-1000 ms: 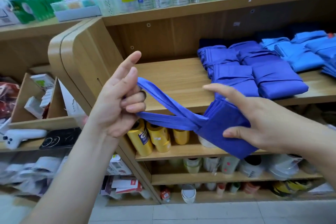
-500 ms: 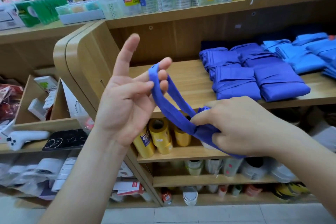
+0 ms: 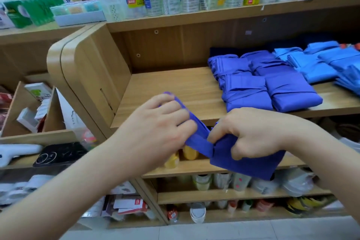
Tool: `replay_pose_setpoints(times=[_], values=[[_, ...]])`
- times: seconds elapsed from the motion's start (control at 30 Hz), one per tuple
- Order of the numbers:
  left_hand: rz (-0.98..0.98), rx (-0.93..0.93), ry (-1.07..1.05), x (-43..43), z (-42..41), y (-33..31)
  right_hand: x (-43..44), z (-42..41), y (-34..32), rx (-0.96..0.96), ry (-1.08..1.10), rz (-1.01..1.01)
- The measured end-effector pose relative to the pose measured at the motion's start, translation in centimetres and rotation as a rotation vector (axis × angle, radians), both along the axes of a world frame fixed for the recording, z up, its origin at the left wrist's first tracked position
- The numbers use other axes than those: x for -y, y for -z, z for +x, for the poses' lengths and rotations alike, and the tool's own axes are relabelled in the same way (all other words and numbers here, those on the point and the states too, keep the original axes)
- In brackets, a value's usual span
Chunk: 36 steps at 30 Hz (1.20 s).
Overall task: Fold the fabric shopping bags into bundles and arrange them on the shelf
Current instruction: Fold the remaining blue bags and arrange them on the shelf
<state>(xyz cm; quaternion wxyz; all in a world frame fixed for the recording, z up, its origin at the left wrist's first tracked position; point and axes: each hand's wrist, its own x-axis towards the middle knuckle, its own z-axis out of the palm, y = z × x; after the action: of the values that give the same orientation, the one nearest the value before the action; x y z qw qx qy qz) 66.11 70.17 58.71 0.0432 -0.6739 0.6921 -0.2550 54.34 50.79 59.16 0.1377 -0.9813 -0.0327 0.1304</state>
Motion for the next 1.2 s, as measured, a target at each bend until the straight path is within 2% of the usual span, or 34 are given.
replay_pose_setpoints(times=[0.03,0.07,0.13,0.17,0.2,0.3,0.37,0.43,0.47,0.53,0.63,0.7,0.77,0.83,0.9,1.0,1.03,1.1,1.2], values=[[0.022,-0.151,0.008,-0.1,0.9,-0.2,0.3,-0.1,0.1,-0.026,0.017,0.058],[0.073,-0.422,-0.014,-0.6,1.5,-0.8,0.7,-0.3,0.2,-0.051,0.038,0.127],[0.230,-1.164,0.007,-1.5,3.0,-1.4,1.5,-0.6,0.7,-0.119,0.066,0.336],[0.267,-1.505,0.117,-1.8,3.4,-1.5,1.8,-0.7,1.1,-0.162,0.067,0.500],[0.243,-1.759,0.267,-2.0,3.7,-1.6,2.0,-0.9,1.4,-0.206,0.065,0.682],[0.109,-2.208,0.687,-1.3,3.6,-0.8,2.2,-1.4,2.5,-0.274,0.120,1.095],[0.097,-2.401,0.784,-0.8,3.5,-0.2,2.0,-1.6,2.8,-0.257,0.094,1.231],[0.139,-2.405,0.756,-0.6,3.4,0.2,1.6,-1.9,2.6,-0.219,0.084,1.244],[0.150,-2.341,0.688,-0.5,3.3,0.4,1.4,-2.1,2.3,-0.157,0.096,1.142],[0.132,-2.233,0.508,-0.6,3.6,0.6,0.5,-2.5,1.6,0.057,0.108,0.736],[0.090,-2.236,0.359,-0.4,3.9,0.5,-1.6,-2.8,0.7,0.291,0.053,0.108],[0.062,-2.279,0.329,0.2,3.5,0.4,-2.6,-2.3,1.0,0.358,0.010,-0.153],[0.075,-2.312,0.348,1.0,2.7,0.4,-3.0,-1.5,1.3,0.396,-0.005,-0.255],[0.090,-2.343,0.397,1.6,1.8,0.4,-2.7,-0.7,1.7,0.472,0.008,-0.186],[0.034,-2.450,0.466,1.7,1.6,0.4,-1.8,-0.1,2.3,0.505,0.085,-0.042],[-0.125,-2.679,0.564,0.8,2.2,1.5,0.0,0.0,2.7,0.402,0.201,0.337],[-0.167,-2.677,0.533,0.4,2.2,1.9,0.3,0.0,2.7,0.347,0.207,0.466],[-0.236,-2.509,0.299,-0.4,2.4,2.6,0.7,-0.1,2.5,0.233,0.205,0.657],[-0.303,-2.155,0.022,-2.1,3.5,2.1,1.2,-0.4,2.4,0.082,0.213,0.743]])
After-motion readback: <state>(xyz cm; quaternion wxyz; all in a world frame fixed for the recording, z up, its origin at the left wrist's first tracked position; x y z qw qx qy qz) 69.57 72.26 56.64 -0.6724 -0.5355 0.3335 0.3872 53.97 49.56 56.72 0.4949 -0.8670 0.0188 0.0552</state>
